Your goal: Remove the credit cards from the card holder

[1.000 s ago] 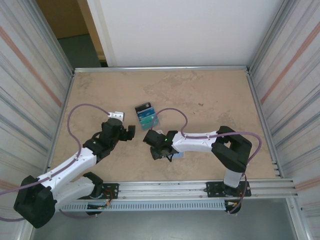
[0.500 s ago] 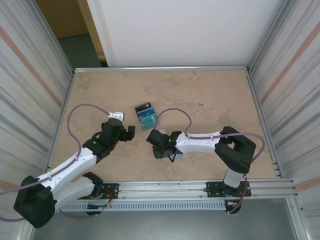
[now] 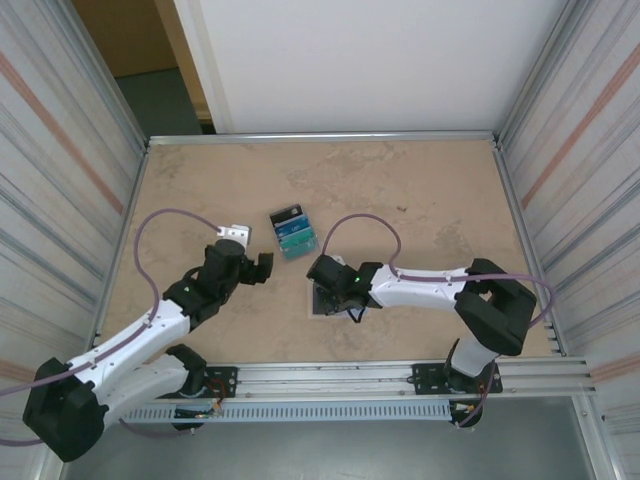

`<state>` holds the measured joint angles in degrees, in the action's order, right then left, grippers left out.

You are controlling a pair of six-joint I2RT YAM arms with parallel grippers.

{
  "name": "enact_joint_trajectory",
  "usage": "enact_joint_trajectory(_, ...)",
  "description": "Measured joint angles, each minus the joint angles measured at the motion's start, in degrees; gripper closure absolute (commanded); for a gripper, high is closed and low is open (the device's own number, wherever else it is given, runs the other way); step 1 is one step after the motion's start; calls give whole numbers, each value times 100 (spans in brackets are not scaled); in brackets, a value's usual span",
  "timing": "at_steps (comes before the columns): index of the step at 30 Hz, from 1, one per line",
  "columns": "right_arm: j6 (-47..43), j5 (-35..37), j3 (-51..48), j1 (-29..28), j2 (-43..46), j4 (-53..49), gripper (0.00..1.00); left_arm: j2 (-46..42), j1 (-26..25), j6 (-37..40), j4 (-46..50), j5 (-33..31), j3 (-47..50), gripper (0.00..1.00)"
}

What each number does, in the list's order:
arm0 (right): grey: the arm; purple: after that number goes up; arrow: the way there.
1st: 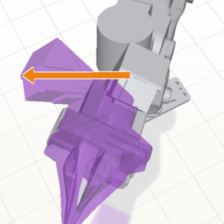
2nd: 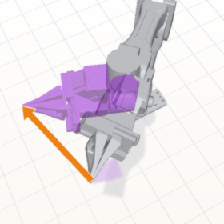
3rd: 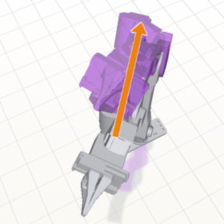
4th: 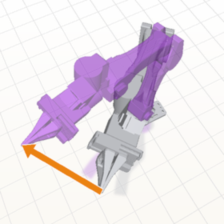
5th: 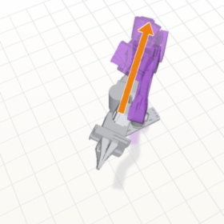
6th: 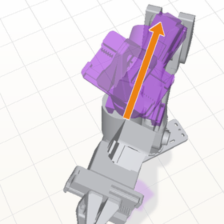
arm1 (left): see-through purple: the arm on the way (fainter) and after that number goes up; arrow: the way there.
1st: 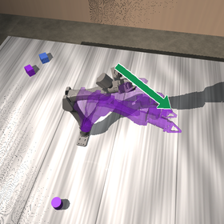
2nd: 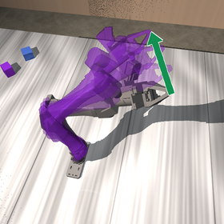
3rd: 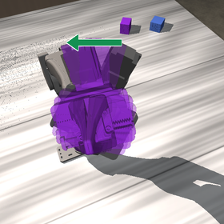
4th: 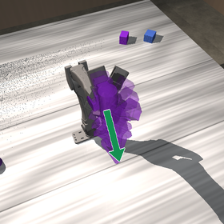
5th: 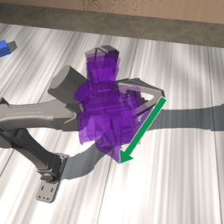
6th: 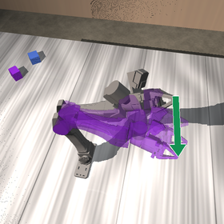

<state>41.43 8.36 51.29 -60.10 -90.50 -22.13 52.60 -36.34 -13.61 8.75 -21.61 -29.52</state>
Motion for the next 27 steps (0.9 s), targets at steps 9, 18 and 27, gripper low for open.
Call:
enact_joint_trajectory(9,61,240,-433,273,514,-146,71,127,-326,184,-15,-190,-90,1)
enact_joint_trajectory(18,175,229,-780,553,820,-166,67,601,-817,326,-136,-422,-278,1)
enact_joint_trajectory(27,291,155,-1025,822,839,-151,68,1270,-1362,350,-131,-693,-457,1)
